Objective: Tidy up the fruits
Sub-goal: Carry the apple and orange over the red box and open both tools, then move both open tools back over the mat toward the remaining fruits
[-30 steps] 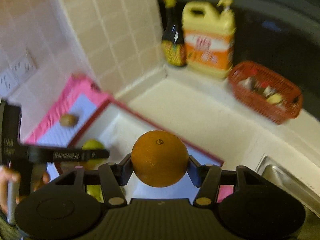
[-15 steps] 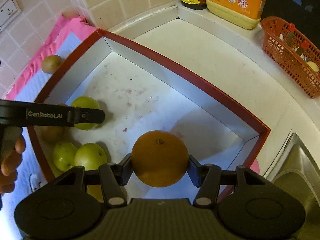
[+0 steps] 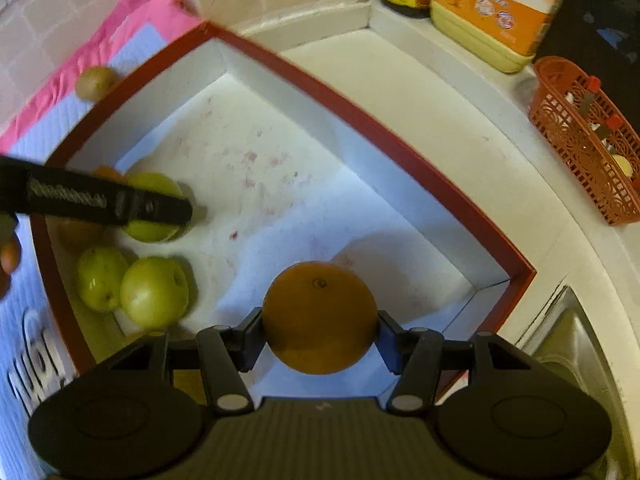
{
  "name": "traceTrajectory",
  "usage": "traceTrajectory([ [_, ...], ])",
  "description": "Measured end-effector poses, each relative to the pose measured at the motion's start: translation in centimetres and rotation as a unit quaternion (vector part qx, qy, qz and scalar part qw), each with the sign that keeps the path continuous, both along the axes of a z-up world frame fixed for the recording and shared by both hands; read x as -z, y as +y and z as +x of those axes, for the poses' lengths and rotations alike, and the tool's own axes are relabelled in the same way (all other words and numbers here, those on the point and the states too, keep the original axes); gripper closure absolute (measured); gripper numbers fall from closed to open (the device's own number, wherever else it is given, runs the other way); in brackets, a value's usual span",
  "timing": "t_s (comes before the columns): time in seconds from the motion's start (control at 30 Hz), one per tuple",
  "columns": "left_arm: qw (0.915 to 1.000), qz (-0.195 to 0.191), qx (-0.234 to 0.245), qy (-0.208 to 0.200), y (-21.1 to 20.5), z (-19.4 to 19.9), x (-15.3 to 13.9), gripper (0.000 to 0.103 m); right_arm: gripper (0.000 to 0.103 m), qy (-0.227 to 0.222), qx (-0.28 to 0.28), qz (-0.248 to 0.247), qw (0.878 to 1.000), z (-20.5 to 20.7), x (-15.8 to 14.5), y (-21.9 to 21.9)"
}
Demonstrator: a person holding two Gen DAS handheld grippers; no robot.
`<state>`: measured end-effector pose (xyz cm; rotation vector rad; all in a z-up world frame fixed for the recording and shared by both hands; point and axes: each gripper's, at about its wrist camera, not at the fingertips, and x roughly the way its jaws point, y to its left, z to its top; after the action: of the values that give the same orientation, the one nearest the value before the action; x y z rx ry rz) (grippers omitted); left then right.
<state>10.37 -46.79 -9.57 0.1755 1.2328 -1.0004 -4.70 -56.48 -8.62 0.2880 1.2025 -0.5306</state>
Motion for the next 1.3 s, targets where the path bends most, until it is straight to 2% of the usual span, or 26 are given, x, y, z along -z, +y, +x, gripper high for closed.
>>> traceTrajectory([
  [0.03,1.0000,-0.009,-0.003,0.002,0.3,0.0,-0.5,0.025,0.040,-0.002,-0.001,-0.002,1.000,-0.1,-0.2,0.1],
  [0.13,0.9993,-0.037,-0.011,-0.001,1.4,0.0,-2.3,0.025,0.027,-0.015,-0.001,-0.016,1.000,-0.6,-1.8,0.6],
  [0.33,0.9968,-0.073,-0.014,-0.029,4.3,-0.7,-6.0,0.025,0.028,-0.067,0.007,-0.055,0.996,-2.4,-6.6,1.2],
  [0.47,0.9935,-0.100,-0.024,-0.047,7.2,-0.9,-8.4,0.025,0.027,-0.101,0.015,-0.057,0.993,-3.7,-9.6,1.8],
  [0.73,0.9818,-0.146,-0.088,-0.084,16.7,0.0,-12.6,0.025,0.025,-0.160,0.019,-0.064,0.985,-3.8,-15.0,3.9],
  [0.93,0.9671,-0.141,-0.165,-0.132,25.9,0.7,-15.3,0.025,0.024,-0.199,-0.005,-0.070,0.978,-1.5,-17.6,6.0],
  [1.17,0.9367,-0.139,-0.256,-0.194,37.3,-0.3,-19.8,0.025,0.024,-0.252,-0.038,-0.038,0.966,3.6,-20.2,8.4],
  [1.3,0.9193,-0.133,-0.303,-0.213,42.7,-1.4,-20.8,0.025,0.024,-0.271,-0.062,-0.018,0.960,7.6,-20.9,10.6],
])
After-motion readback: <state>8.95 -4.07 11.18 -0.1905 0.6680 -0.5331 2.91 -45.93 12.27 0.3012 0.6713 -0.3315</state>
